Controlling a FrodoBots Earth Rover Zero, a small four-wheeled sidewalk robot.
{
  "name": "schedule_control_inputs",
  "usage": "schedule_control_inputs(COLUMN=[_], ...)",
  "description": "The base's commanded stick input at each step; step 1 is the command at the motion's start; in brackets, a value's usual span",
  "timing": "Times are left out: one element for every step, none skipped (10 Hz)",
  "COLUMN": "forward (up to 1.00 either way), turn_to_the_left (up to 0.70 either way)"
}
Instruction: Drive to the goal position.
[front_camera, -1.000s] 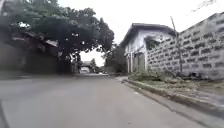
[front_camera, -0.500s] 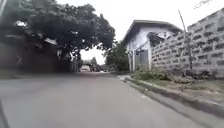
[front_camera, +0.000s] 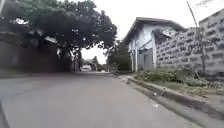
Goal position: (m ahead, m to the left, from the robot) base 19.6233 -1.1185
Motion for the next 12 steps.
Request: schedule_control_inputs(forward=[1.0, 1.0, 1.0, 1.0, 1.0, 1.0, 1.0, 1.0, 1.0, 1.0, 1.0, 1.0], turn_to_the_left=[-0.3, -0.18, -0.04, 0.0, 0.0, 0.0, 0.0, 0.0, 0.0, 0.0, 0.0, 0.0])
